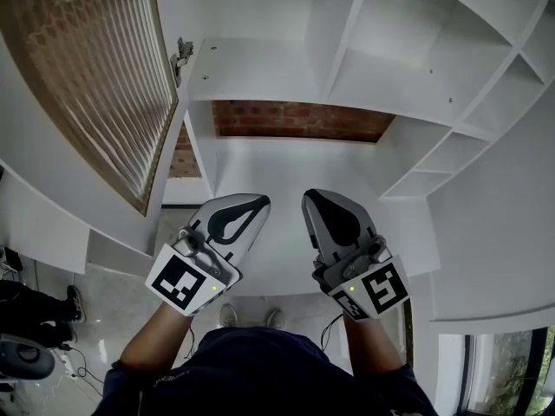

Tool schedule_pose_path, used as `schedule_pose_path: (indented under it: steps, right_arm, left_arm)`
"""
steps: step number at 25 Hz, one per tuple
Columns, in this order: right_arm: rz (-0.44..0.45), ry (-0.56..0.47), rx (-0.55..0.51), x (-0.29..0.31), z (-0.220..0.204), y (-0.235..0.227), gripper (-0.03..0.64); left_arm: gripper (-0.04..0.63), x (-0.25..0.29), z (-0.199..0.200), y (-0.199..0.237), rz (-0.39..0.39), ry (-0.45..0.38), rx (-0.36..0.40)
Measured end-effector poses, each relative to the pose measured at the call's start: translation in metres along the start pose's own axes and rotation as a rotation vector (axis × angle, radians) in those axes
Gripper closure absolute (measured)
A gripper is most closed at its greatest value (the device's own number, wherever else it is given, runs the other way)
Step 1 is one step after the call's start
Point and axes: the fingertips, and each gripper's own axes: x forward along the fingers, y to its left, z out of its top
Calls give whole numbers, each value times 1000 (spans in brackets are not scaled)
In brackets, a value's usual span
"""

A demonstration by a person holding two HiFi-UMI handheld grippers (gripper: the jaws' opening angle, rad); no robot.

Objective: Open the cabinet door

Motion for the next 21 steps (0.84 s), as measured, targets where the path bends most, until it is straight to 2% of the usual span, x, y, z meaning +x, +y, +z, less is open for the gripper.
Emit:
schedule_pose_path:
  steps: [21]
  right_arm:
    - [5,4,12,3,-4,2,591]
  left_arm:
    - [588,-5,0,4,8,13,24]
